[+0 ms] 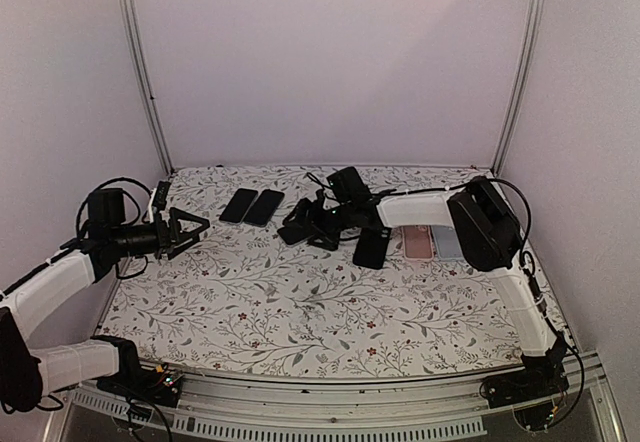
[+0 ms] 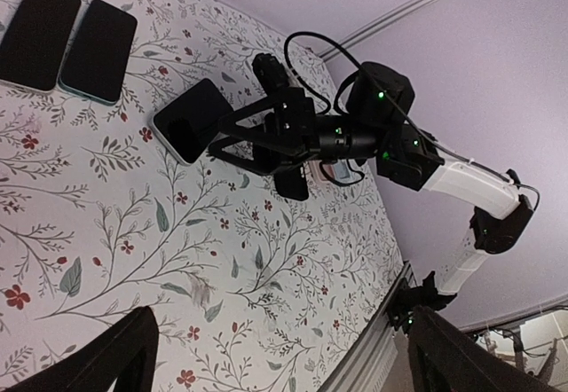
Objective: Take the phone out of the phone case
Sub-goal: Move the phone to the center of the board.
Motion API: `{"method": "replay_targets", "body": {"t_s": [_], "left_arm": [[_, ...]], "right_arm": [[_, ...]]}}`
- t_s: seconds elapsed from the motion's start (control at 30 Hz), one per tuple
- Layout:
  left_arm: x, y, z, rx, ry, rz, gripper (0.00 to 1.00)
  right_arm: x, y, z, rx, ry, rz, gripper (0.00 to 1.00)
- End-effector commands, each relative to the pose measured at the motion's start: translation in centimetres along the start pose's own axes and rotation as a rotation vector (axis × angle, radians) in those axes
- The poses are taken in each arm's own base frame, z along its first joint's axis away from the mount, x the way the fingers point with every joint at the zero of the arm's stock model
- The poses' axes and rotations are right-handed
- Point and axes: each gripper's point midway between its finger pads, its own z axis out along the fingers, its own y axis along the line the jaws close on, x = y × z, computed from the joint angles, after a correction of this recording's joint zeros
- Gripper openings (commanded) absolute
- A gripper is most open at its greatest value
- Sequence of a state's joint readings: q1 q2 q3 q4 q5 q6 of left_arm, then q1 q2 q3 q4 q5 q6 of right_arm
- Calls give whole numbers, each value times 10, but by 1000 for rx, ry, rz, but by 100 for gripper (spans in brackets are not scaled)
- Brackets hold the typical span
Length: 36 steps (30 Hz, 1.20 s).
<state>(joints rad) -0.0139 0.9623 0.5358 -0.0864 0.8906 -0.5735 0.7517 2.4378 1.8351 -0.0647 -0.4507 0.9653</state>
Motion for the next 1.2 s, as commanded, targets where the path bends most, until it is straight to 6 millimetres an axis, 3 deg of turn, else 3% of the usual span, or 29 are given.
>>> {"method": "replay_targets", "body": {"t_s": [0.0,0.13,0.33,0.6,0.8,1.0,1.17], "left_arm": [[-1,1,-1,14,-6,1,99],[0,2,-1,12,-6,0,99],[0,3,0,10,-3,-5,99],[0,5,1,7,0,-10,99],[1,6,2,9,6,-14,99],[2,7,2,6,11,-21,99],[3,8,3,7,17,-26,99]], "right_arm": [[-6,-16,11,25,-13,35,99],[-17,-20,12,29,-22,36,99],[-32,-46,8,117,-50,26,99],[-47,-65,-1,181,-93,32,99],[-65,-48,8,116,-106,-4,99],[-68,-41,25,44,-113,2,99],[-71,-20,33,-49,-134,-5,99]]}}
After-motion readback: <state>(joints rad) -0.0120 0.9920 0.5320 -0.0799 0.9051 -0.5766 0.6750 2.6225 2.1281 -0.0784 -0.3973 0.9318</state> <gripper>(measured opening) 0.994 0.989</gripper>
